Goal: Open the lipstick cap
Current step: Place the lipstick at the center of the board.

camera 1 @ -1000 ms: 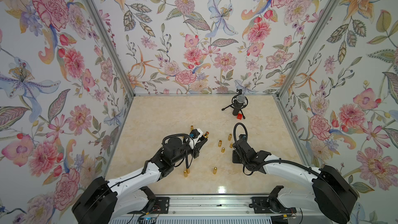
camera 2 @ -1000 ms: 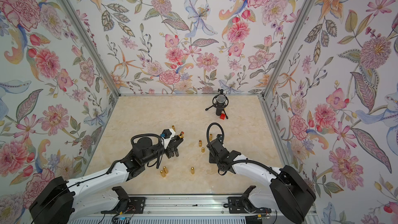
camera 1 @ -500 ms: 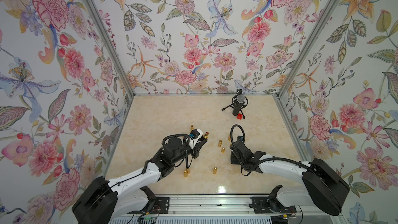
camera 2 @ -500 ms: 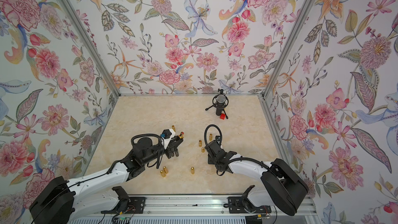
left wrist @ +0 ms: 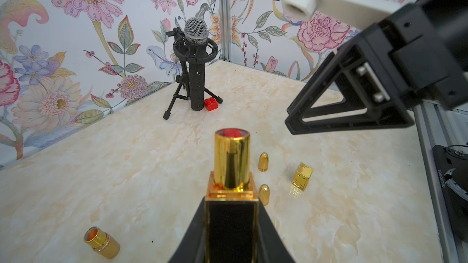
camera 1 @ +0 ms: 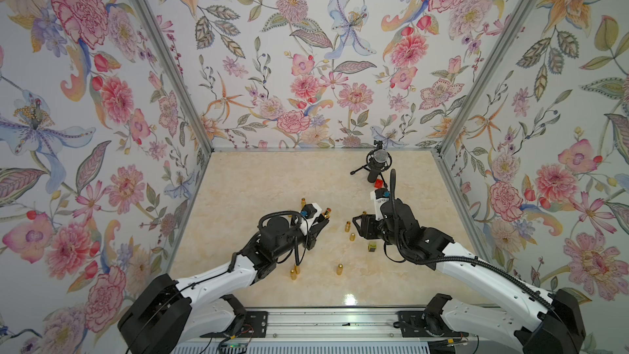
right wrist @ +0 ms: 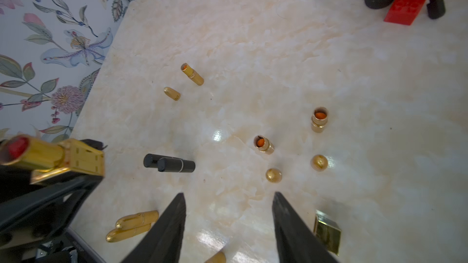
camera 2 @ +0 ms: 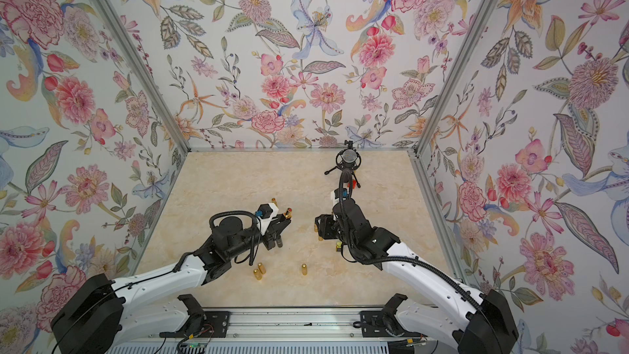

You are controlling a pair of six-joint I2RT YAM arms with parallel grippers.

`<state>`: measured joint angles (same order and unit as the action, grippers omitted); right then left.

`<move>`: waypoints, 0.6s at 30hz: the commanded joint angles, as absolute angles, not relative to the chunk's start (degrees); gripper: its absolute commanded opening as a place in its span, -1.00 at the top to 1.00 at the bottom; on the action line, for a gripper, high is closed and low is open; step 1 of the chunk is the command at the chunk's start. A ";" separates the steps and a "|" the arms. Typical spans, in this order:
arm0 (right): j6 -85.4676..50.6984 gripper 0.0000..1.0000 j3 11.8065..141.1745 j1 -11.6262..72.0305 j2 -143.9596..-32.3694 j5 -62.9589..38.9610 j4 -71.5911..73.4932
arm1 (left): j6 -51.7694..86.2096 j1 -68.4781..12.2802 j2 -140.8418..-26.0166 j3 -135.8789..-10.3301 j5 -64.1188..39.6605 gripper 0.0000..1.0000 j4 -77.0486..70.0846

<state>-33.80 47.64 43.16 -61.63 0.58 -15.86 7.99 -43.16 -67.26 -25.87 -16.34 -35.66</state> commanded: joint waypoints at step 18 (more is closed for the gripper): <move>-31.29 0.17 58.07 43.50 -71.54 -21.80 -10.08 | 6.11 -45.04 -70.40 -31.28 -19.95 0.82 -33.38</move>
